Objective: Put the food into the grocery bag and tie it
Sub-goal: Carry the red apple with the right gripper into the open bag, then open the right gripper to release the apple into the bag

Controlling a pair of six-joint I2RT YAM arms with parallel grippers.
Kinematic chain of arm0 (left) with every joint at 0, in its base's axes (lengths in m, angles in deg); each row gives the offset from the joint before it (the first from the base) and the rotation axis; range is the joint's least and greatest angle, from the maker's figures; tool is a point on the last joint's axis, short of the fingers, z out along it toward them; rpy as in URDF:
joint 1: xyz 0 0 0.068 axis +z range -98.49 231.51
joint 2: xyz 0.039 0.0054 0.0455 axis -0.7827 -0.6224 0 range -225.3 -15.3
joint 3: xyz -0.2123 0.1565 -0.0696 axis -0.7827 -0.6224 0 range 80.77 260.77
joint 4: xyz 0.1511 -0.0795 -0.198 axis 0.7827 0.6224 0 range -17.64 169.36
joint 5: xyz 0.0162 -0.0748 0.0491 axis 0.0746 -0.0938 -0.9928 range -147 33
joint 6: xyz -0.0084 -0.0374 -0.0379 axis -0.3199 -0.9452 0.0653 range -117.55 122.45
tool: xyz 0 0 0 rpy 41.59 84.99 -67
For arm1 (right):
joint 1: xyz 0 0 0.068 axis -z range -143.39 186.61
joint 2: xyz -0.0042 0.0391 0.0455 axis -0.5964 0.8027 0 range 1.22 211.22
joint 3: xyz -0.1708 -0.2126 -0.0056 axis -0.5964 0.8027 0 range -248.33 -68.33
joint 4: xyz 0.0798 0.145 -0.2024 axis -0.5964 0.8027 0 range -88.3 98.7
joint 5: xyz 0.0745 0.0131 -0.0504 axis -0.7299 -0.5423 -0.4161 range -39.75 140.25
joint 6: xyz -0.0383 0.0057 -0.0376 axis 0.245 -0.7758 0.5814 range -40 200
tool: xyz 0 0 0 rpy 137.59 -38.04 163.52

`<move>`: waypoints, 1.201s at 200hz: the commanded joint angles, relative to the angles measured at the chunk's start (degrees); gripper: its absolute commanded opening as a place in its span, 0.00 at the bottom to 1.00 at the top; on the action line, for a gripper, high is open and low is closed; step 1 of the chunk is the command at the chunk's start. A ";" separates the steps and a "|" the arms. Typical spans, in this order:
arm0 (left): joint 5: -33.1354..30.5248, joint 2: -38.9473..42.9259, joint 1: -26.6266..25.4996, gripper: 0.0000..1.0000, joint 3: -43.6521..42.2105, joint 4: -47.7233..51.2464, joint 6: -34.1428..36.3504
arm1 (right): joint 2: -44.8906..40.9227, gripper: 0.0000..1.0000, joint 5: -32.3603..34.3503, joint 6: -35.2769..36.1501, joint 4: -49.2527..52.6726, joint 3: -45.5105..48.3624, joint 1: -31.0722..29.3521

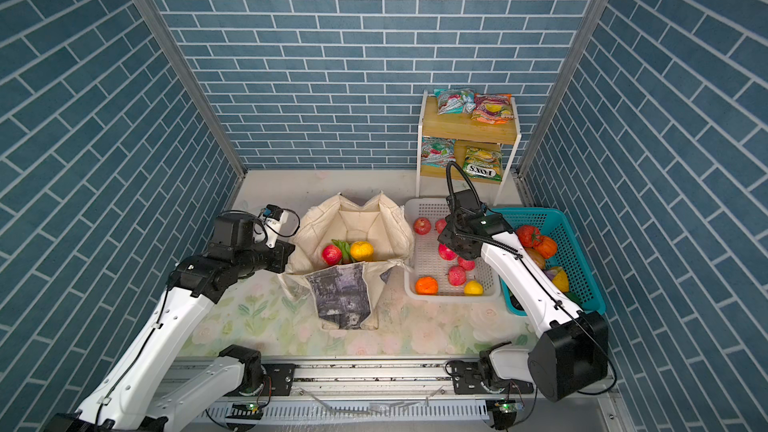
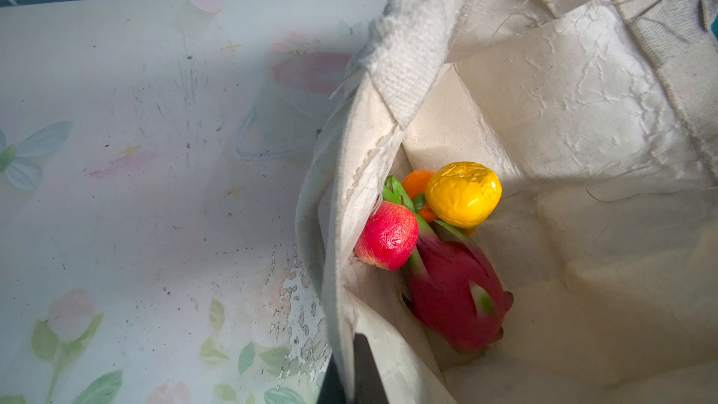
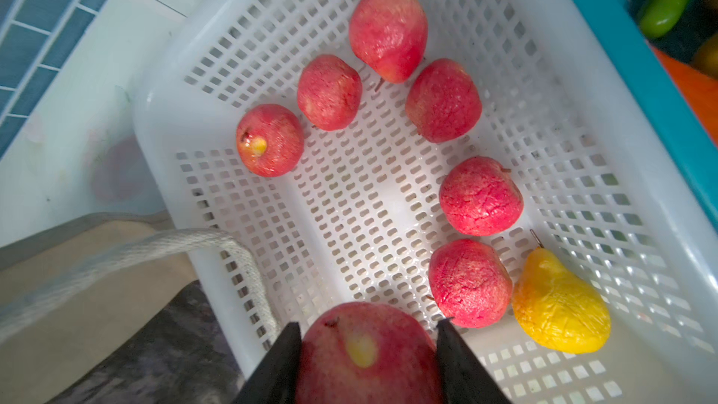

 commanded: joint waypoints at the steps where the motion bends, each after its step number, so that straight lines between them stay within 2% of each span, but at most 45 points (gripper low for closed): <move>1: 0.35 0.56 0.27 0.00 -0.60 -1.23 -0.09 | -0.32 0.48 -0.25 2.04 0.30 -5.28 0.15; 39: 0.43 0.59 0.27 0.00 -0.60 -1.29 -0.09 | 0.49 0.47 -1.25 4.16 -0.20 -14.09 -2.26; 74: 0.43 0.54 0.27 0.00 -0.60 -1.26 -0.09 | 4.99 0.47 1.57 6.92 -0.44 -22.71 -11.75; 116: 0.43 0.69 0.27 0.00 -0.60 -1.26 -0.09 | 14.15 0.47 0.18 8.59 -2.07 -28.78 -21.80; 174: 0.25 1.12 0.27 0.00 -0.68 -1.32 -0.09 | 23.32 0.47 -0.71 9.24 -3.10 -31.21 -31.57; 240: 0.18 1.21 0.27 0.00 -0.69 -1.25 -0.09 | 28.89 0.48 -2.02 9.41 -3.94 -30.05 -34.93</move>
